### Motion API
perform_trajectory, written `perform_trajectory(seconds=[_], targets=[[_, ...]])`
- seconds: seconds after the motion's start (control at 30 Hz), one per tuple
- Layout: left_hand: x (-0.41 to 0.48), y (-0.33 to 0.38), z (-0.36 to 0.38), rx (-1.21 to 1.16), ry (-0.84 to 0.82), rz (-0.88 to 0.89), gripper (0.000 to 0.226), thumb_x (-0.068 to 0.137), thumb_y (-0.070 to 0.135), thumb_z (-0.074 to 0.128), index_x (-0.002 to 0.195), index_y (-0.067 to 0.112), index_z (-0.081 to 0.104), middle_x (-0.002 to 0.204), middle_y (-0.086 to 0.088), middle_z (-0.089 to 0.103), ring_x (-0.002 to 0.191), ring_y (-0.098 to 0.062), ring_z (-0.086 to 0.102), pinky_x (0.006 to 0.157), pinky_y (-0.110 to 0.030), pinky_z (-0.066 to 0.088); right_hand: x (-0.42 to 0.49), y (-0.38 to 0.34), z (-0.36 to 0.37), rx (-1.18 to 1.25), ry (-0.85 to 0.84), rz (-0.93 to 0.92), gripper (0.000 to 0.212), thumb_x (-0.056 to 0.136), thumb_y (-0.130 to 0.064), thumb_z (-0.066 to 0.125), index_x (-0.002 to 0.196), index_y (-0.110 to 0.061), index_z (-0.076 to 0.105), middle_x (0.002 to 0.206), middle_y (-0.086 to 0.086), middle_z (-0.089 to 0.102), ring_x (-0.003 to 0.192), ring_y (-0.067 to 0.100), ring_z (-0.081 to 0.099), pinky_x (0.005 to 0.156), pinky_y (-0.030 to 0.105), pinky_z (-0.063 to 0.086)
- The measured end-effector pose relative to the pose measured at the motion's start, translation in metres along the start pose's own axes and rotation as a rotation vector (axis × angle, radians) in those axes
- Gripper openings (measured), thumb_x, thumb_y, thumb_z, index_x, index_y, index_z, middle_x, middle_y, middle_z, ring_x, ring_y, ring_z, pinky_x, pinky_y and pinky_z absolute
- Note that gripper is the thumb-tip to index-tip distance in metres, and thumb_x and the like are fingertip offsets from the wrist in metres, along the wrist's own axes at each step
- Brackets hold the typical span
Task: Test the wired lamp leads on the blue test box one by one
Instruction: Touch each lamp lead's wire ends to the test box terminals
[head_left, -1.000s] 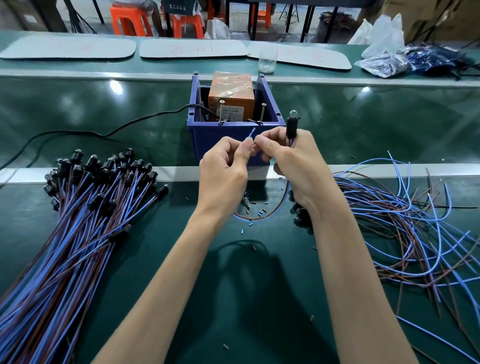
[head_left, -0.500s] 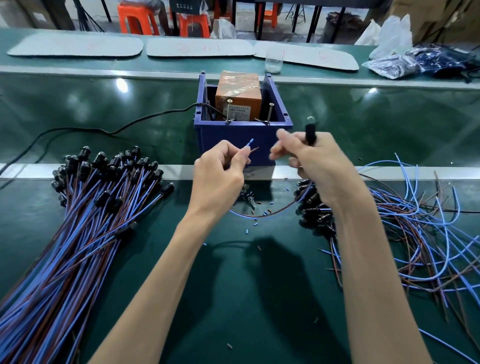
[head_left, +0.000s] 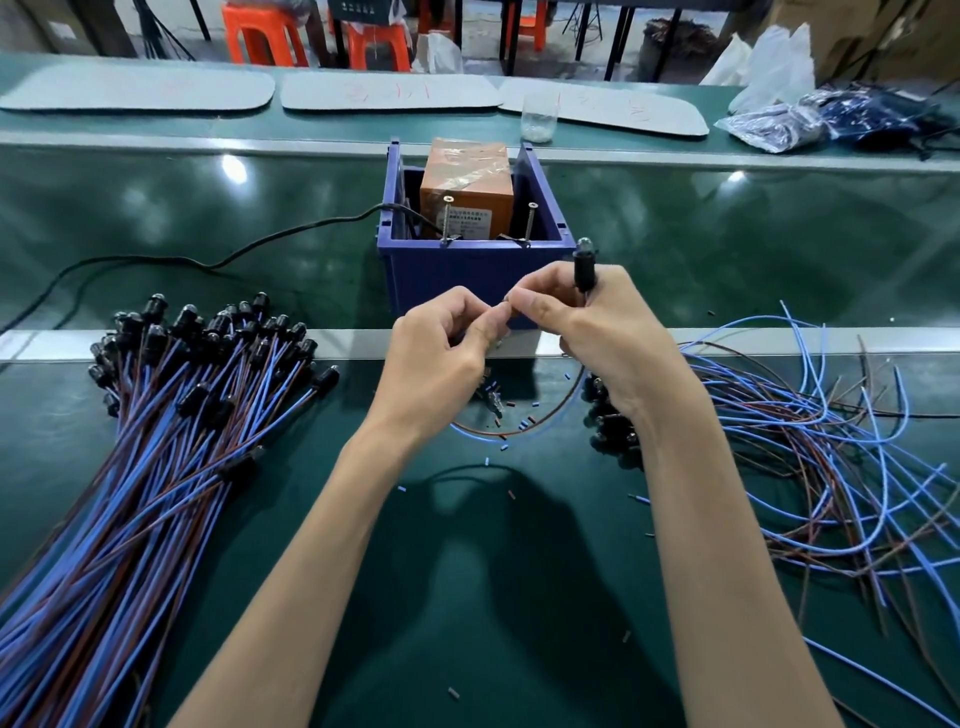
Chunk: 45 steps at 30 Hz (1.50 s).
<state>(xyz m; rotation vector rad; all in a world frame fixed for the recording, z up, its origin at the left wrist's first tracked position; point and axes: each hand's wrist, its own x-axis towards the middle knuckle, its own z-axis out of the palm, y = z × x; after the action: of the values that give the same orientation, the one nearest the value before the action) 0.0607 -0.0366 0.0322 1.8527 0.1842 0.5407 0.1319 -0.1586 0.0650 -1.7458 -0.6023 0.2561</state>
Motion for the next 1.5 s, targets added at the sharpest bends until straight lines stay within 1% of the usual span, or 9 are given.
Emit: perform_trajectory(seconds=[0.13,0.4,0.53,0.7,0.83,0.93,1.1,1.3,1.5], targets=[[0.000,0.001,-0.002,0.013,-0.006,0.009,0.024,0.094,0.019,0.060,0.071,0.014,0.059,0.044,0.020,0.048,0.039,-0.002,0.035,0.043,-0.010,0.024,0.006,0.005,0.002,-0.109,0.095,0.015,0.027,0.085,-0.013,0.071,0.063,-0.028,0.066,0.053,-0.021,0.060,0.062,-0.001,0.053,0.067,0.019,0.041],[0.003,0.006,-0.016,0.061,0.077,0.056,0.029,0.096,0.017,0.058,0.067,0.016,0.053,0.046,0.019,0.046,0.044,-0.001,0.034,0.046,-0.012,0.025,0.010,0.011,-0.013,-0.092,0.250,0.116,0.031,0.084,-0.008,0.065,0.056,-0.021,0.064,0.058,-0.013,0.063,0.059,-0.004,0.053,0.062,0.014,0.038],[0.008,0.010,-0.025,-0.174,0.196,-0.021,0.028,0.096,0.026,0.056,0.068,0.020,0.057,0.042,0.016,0.035,0.045,-0.004,0.024,0.049,-0.023,0.021,0.003,0.008,-0.010,-0.118,0.001,0.085,0.021,0.089,-0.004,0.061,0.072,-0.010,0.071,0.058,-0.016,0.064,0.050,-0.010,0.051,0.053,0.003,0.034],[0.005,0.015,-0.010,-0.380,0.192,-0.162,0.028,0.098,0.022,0.054,0.071,0.015,0.059,0.043,0.016,0.028,0.041,-0.003,0.021,0.044,-0.020,0.019,0.005,0.007,-0.006,-0.112,-0.004,0.185,0.033,0.100,-0.042,0.043,0.112,-0.023,0.068,0.073,0.001,0.074,0.045,0.003,0.040,0.053,0.013,0.035],[0.005,0.017,-0.001,-0.447,0.170,-0.177,0.025,0.100,0.016,0.049,0.077,0.013,0.059,0.046,0.015,0.030,0.042,-0.002,0.024,0.043,-0.016,0.023,0.002,-0.001,-0.003,0.048,-0.023,0.188,0.061,0.096,-0.061,0.024,0.102,-0.022,0.072,0.057,0.006,0.067,0.040,0.004,0.037,0.042,0.009,0.032],[0.007,0.018,0.000,-0.502,0.188,-0.163,0.021,0.100,0.008,0.046,0.087,0.013,0.062,0.056,0.010,0.037,0.046,-0.002,0.028,0.046,-0.012,0.026,0.002,-0.004,0.002,0.070,0.018,0.131,0.069,0.098,-0.058,0.024,0.083,-0.015,0.076,0.046,0.001,0.046,0.041,0.004,0.037,0.044,0.011,0.029],[0.007,0.019,-0.001,-0.556,0.260,-0.113,0.029,0.097,0.005,0.050,0.086,0.023,0.070,0.078,0.005,0.059,0.057,-0.006,0.035,0.061,-0.018,0.034,0.001,-0.001,0.001,0.041,0.098,0.030,0.026,0.097,-0.028,0.056,0.088,-0.013,0.075,0.039,-0.018,0.041,0.043,0.000,0.041,0.048,0.009,0.030],[0.002,0.023,0.006,-0.561,0.316,-0.178,0.015,0.092,0.011,0.061,0.089,0.023,0.070,0.071,0.015,0.069,0.064,0.000,0.057,0.067,-0.015,0.044,0.002,-0.002,0.010,0.213,-0.099,0.099,0.057,0.099,-0.052,0.033,0.083,-0.020,0.077,0.064,-0.008,0.055,0.050,0.004,0.038,0.046,0.009,0.030],[0.003,0.031,0.011,-0.856,0.364,-0.318,0.012,0.090,0.009,0.061,0.084,0.018,0.065,0.077,0.004,0.065,0.075,-0.010,0.058,0.081,-0.026,0.050,-0.006,0.000,0.025,0.427,-0.091,0.042,0.012,0.091,-0.009,0.063,0.082,-0.009,0.072,0.056,-0.009,0.066,0.041,-0.002,0.055,0.043,0.003,0.037]])
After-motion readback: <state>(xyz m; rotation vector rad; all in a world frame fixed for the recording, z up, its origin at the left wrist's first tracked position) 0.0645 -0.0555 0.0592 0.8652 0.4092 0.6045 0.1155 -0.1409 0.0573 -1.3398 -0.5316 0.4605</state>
